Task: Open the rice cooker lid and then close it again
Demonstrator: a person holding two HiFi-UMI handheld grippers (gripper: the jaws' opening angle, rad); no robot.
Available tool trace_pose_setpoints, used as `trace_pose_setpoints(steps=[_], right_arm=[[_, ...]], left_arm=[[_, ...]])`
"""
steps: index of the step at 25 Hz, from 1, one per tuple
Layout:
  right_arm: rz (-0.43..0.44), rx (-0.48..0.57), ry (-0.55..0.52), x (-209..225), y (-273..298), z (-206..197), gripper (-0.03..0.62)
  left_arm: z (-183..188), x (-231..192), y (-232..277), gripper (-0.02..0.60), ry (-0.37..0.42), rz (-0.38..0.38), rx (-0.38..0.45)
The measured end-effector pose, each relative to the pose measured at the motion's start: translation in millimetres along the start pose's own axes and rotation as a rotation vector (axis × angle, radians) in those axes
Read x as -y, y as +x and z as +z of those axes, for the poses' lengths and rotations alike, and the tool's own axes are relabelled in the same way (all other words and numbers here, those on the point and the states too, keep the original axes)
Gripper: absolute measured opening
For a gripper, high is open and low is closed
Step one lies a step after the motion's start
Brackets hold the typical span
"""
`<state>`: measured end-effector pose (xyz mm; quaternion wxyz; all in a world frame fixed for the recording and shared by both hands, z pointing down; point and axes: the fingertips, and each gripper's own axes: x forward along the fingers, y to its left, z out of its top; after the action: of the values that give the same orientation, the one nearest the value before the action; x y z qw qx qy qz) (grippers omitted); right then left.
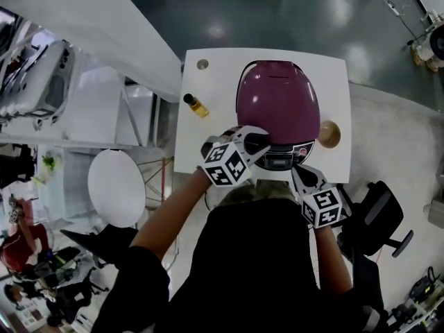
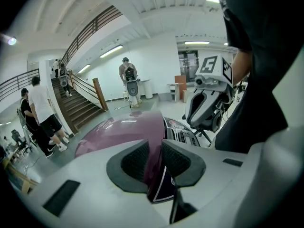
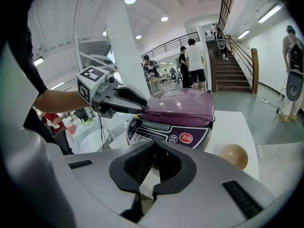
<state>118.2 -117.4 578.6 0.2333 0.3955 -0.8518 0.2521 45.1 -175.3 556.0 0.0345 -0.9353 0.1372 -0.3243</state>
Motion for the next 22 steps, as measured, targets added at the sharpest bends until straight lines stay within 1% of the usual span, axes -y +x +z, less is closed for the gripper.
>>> trace_pose_setpoints(steps=[10,16,22], right_arm=[[-0.005,-0.019,0.007,8,1,-6,0.0],[0.002,-0.019,0.006,11,4,-2,0.0],[0.007,-0.019,0.005,15,5,3,0.0]], left_arm=[[-9,5,9,0.08,-0.006,-0.019,-0.03],[-14,7,11,0.078,-0.022,-0.03,-0.042],[-14,8,10,0.078,-0.027,-0.081,-0.053]])
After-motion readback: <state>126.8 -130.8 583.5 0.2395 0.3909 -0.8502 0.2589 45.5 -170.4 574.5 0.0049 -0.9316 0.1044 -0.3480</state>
